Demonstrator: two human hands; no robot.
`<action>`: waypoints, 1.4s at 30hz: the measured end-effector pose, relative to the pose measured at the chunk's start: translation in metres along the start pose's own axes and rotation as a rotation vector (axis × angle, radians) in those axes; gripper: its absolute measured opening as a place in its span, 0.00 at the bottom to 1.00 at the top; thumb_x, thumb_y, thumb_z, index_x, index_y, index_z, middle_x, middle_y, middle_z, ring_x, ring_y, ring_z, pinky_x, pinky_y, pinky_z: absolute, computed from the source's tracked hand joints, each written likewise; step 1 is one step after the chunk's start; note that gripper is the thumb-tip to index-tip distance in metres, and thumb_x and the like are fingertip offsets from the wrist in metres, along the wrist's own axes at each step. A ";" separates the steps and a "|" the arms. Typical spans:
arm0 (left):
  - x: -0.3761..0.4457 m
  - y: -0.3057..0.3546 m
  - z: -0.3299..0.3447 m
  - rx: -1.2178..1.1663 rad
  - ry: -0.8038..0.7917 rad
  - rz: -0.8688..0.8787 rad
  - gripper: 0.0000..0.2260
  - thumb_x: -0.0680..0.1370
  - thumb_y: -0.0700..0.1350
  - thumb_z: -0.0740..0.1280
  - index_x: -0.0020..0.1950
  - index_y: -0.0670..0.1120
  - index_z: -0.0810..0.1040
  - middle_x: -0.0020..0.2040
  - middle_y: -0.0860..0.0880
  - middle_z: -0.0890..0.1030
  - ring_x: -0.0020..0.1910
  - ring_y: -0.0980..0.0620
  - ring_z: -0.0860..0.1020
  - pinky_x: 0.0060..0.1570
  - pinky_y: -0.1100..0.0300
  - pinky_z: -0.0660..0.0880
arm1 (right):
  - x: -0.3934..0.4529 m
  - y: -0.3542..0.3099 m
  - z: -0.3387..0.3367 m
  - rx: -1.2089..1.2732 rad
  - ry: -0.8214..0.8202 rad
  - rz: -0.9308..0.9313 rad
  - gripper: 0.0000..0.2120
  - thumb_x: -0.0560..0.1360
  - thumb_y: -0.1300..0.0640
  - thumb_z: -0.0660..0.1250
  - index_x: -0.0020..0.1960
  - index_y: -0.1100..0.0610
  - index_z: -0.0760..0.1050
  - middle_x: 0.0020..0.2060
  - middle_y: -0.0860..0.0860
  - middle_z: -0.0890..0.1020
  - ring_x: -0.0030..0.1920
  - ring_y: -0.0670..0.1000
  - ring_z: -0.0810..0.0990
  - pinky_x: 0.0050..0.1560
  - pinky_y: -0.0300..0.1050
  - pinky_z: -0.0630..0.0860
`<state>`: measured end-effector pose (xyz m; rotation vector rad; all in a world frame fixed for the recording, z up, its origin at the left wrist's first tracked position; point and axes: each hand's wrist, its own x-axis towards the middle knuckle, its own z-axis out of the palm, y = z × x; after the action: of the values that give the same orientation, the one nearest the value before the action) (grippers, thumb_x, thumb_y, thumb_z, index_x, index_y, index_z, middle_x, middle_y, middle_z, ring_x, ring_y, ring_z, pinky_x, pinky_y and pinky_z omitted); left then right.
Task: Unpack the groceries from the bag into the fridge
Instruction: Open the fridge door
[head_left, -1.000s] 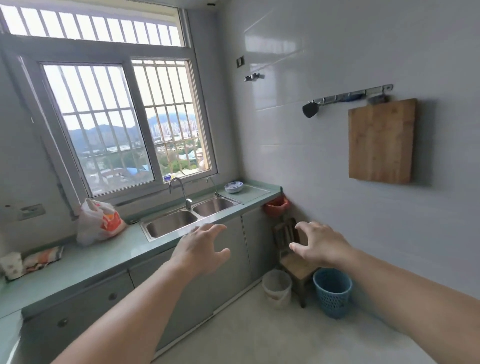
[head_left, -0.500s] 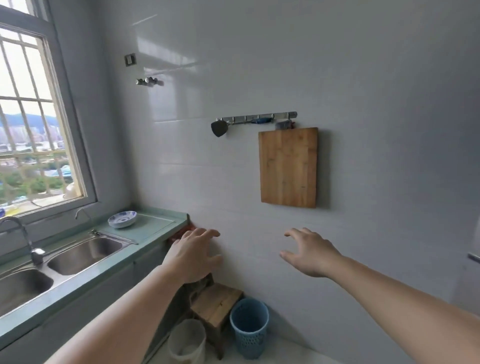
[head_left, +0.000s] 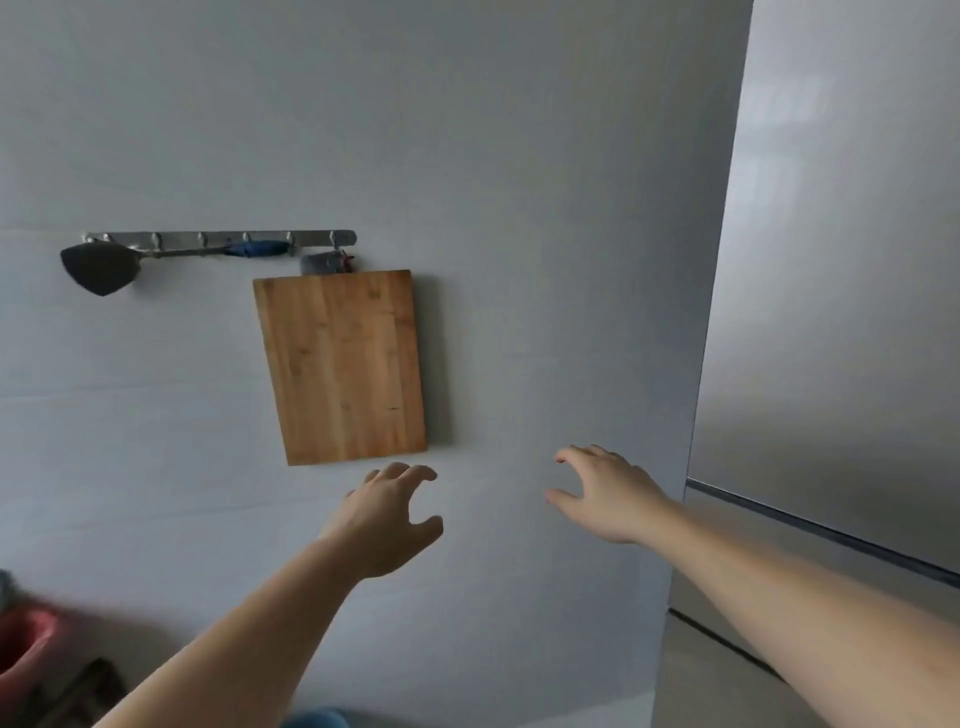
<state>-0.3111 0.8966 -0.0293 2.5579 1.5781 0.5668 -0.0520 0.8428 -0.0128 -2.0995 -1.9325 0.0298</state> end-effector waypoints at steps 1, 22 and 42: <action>0.018 0.005 0.006 -0.011 -0.007 0.031 0.25 0.76 0.58 0.64 0.72 0.56 0.65 0.71 0.54 0.68 0.69 0.52 0.66 0.66 0.55 0.68 | 0.007 0.011 -0.001 -0.006 0.009 0.026 0.26 0.76 0.38 0.59 0.71 0.48 0.63 0.69 0.49 0.69 0.68 0.54 0.69 0.64 0.51 0.68; 0.308 0.171 0.146 -0.384 -0.171 0.389 0.24 0.76 0.54 0.66 0.71 0.55 0.68 0.69 0.52 0.70 0.67 0.51 0.69 0.62 0.55 0.70 | 0.158 0.199 -0.083 -0.505 0.138 0.093 0.21 0.78 0.44 0.58 0.67 0.53 0.69 0.61 0.52 0.75 0.60 0.56 0.74 0.62 0.50 0.69; 0.388 0.280 0.226 -0.977 -0.593 0.737 0.13 0.80 0.44 0.62 0.65 0.50 0.73 0.50 0.55 0.77 0.47 0.56 0.77 0.44 0.67 0.72 | 0.216 0.206 -0.094 -1.341 -0.220 0.316 0.24 0.79 0.46 0.54 0.66 0.61 0.72 0.63 0.59 0.75 0.66 0.60 0.69 0.75 0.62 0.43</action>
<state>0.1603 1.1345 -0.0627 2.0844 0.0512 0.3935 0.1899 1.0233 0.0696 -3.2439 -1.8714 -1.3590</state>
